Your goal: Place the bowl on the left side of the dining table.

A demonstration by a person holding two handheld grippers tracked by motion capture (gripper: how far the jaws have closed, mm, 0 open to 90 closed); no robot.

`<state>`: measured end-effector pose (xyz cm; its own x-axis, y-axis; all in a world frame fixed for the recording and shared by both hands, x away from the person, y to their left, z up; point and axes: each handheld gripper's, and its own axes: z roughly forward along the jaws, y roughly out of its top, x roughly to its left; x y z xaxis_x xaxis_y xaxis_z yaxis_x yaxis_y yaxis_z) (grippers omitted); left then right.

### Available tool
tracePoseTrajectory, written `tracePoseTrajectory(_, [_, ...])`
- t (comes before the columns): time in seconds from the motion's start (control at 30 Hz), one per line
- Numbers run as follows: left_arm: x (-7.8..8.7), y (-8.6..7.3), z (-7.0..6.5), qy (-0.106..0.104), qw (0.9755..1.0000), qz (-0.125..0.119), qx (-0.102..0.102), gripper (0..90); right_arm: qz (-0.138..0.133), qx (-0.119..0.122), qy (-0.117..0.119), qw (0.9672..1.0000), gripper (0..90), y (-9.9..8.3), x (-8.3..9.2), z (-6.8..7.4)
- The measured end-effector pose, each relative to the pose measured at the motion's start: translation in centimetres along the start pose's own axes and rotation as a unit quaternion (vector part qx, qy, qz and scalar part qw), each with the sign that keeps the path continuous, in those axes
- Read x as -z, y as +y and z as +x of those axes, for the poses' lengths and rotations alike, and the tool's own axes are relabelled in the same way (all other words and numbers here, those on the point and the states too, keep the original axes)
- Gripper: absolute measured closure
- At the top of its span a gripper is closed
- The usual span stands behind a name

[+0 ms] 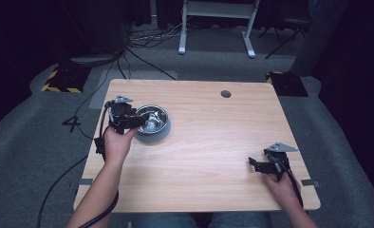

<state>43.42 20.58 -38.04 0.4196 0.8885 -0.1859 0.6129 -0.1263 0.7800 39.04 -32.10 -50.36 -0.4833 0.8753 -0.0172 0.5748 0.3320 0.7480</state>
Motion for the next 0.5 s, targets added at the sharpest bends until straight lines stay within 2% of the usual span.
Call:
tracePoseTrajectory(0.17, [2.3, -1.0, -1.3, -0.004, 0.9997, -0.01, -0.023, 38.2, 0.001, 0.0, 0.0, 1.0, 19.3, 0.0, 0.0, 0.0])
tracePoseTrajectory(0.3, [3.7, -1.7, -2.0, -0.014, 0.9994, -0.022, -0.023, 38.2, 0.001, 0.0, 0.0, 1.0, 19.3, 0.0, 0.0, 0.0])
tracePoseTrajectory(0.5, [5.3, -3.1, -2.9, -0.01, 0.9986, -0.026, -0.045, 38.2, 0.001, 0.0, 0.0, 1.0, 19.3, 0.0, 0.0, 0.0])
